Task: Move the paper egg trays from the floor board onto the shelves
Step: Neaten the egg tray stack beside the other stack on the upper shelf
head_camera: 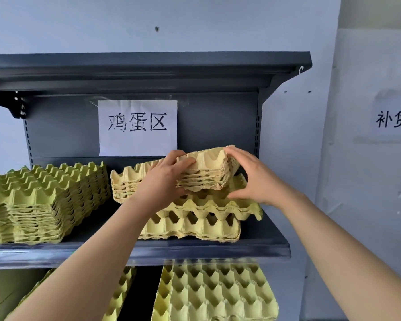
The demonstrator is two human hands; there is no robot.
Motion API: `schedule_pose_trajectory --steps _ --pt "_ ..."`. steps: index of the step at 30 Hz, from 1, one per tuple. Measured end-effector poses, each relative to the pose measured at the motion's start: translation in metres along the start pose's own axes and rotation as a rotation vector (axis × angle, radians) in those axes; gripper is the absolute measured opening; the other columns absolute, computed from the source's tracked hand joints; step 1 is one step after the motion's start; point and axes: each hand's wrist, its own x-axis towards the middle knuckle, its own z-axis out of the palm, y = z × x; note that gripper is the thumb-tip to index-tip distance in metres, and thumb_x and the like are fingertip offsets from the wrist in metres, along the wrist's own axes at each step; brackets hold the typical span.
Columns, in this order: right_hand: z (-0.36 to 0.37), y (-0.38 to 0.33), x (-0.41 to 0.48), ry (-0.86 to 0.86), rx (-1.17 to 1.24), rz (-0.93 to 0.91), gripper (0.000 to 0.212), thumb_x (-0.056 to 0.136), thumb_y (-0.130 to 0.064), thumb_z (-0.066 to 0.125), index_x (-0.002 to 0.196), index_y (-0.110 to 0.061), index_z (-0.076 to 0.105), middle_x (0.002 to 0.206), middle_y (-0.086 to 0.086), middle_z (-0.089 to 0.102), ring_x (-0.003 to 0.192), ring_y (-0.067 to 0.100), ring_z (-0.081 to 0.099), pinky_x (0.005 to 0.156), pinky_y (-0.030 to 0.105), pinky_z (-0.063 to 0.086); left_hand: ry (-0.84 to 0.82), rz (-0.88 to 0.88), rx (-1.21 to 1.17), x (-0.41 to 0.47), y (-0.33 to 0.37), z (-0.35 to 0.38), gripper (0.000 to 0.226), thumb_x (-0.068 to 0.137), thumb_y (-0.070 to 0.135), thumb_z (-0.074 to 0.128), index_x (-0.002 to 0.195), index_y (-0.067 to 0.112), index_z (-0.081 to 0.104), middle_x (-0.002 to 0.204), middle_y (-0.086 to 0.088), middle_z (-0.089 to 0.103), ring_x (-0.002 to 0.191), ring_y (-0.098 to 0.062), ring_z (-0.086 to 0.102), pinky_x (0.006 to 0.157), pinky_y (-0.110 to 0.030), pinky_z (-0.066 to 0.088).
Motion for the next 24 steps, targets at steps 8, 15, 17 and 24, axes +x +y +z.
schedule_pose_trajectory --steps 8,15,17,24 --pt "-0.002 0.006 0.041 0.052 0.009 -0.048 0.092 0.072 -0.023 0.081 0.145 -0.037 0.027 0.148 -0.011 0.036 0.135 0.011 0.035 0.111 0.037 0.033 0.01 0.005 -0.092 0.002 -0.018 -0.013 0.072 0.069 0.022 0.084 0.132 0.028 0.05 0.136 0.01 0.037 0.103 -0.019 0.056 0.09 -0.039 0.051" --pt "-0.001 -0.003 0.051 0.1 0.01 -0.133 0.07 0.072 -0.025 0.08 0.131 -0.024 0.041 0.129 -0.009 0.05 0.122 0.013 0.043 0.108 0.042 0.035 0.072 0.036 -0.085 0.001 -0.027 -0.021 0.07 0.068 0.024 0.084 0.129 0.031 0.05 0.138 0.01 0.038 0.104 -0.024 0.058 0.088 -0.046 0.053" --pt "-0.008 -0.008 0.048 0.16 0.031 -0.165 0.069 0.072 -0.021 0.08 0.13 -0.021 0.042 0.13 -0.007 0.048 0.125 0.012 0.04 0.111 0.043 0.031 0.118 0.072 -0.107 0.002 -0.028 -0.027 0.072 0.065 0.023 0.085 0.128 0.03 0.051 0.139 0.009 0.04 0.109 -0.023 0.057 0.09 -0.047 0.052" --pt "-0.027 -0.021 0.013 0.253 0.036 -0.217 0.063 0.07 -0.015 0.079 0.124 -0.021 0.048 0.118 -0.013 0.041 0.123 0.006 0.031 0.103 0.03 0.031 0.137 0.111 -0.166 -0.007 -0.015 -0.034 0.077 0.066 0.015 0.085 0.133 0.029 0.05 0.144 0.01 0.038 0.118 -0.02 0.052 0.092 -0.046 0.05"
